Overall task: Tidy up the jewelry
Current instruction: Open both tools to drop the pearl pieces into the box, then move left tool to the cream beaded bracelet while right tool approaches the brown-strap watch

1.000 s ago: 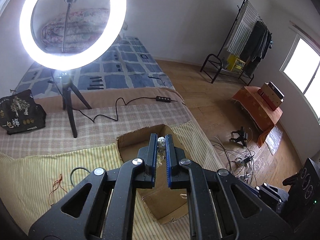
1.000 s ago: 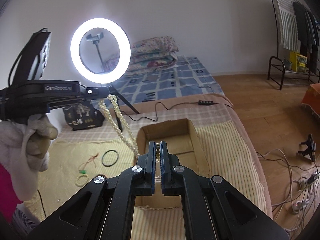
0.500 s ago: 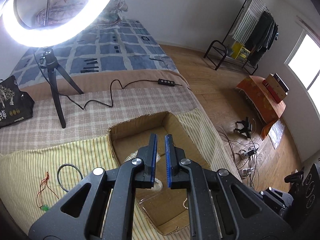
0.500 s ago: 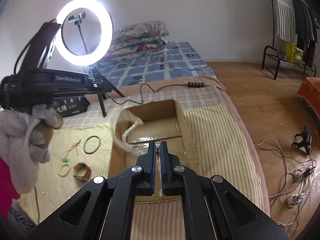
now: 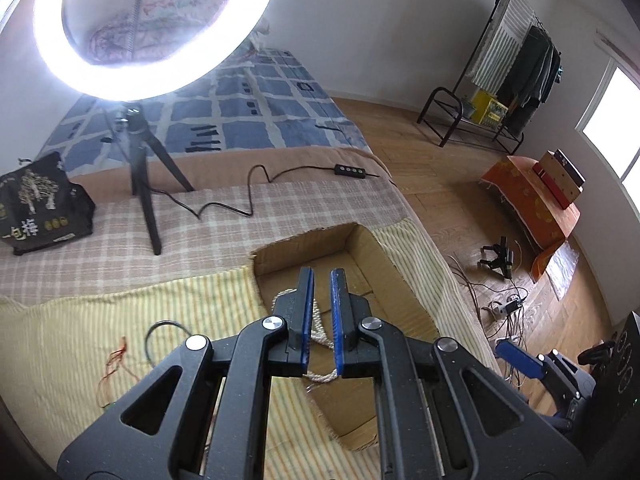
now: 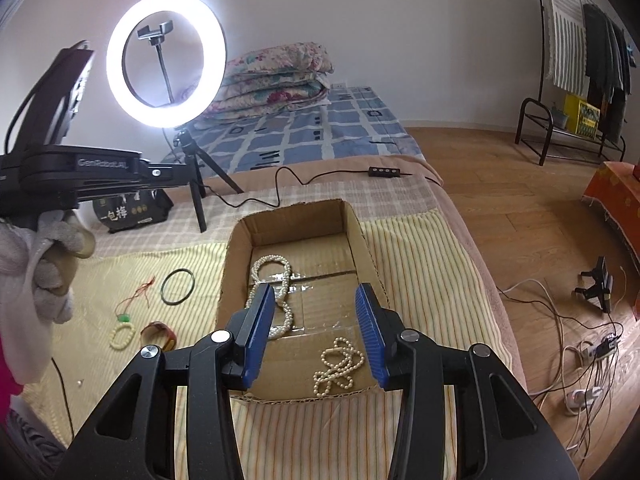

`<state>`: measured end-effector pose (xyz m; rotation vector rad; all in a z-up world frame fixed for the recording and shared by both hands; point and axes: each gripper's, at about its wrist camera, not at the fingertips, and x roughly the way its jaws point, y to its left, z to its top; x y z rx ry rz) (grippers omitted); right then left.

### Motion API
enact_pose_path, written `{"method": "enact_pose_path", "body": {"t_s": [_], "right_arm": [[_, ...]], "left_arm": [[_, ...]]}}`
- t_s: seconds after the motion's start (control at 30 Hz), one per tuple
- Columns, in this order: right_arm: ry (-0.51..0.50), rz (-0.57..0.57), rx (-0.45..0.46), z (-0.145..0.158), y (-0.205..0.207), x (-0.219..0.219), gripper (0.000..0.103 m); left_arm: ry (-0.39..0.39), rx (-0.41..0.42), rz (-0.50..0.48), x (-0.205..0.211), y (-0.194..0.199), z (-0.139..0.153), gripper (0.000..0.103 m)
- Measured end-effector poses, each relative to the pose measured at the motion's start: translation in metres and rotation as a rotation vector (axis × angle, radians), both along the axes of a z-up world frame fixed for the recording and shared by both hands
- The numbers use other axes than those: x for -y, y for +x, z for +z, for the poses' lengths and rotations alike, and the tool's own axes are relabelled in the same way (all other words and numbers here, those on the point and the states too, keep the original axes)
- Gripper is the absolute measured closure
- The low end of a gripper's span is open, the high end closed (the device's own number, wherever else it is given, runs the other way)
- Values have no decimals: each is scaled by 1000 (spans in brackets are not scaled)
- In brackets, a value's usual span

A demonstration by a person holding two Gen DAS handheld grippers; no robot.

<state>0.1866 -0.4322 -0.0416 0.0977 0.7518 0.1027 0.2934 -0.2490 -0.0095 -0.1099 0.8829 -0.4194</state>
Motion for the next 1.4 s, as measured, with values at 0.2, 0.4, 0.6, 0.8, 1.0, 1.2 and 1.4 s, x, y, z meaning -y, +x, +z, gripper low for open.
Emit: {"method": "enact_pose_path", "body": {"t_s": [0.2, 0.4, 0.6, 0.8, 1.0, 1.2, 1.4], "right_arm": [[-11, 16, 30, 15, -9, -14, 61], [-38, 56, 66, 30, -20, -39, 48], [-55, 101, 82, 38, -28, -66, 47], [-82, 156, 87, 41, -34, -98, 36], [-112, 193, 68, 32, -37, -125, 31], [-90, 214, 7, 12, -29, -148, 28], [-71, 215, -118, -19, -14, -168, 28]], "left_arm": [[13, 52, 30, -35, -23, 27, 97], [34, 109, 72, -81, -53, 50, 96], [55, 157, 114, -130, -87, 67, 71], [91, 187, 162, -176, -120, 73, 71], [104, 159, 201, -213, -143, 59, 70], [62, 49, 251, -245, -144, 17, 70], [20, -90, 275, -263, -138, -34, 70]]}}
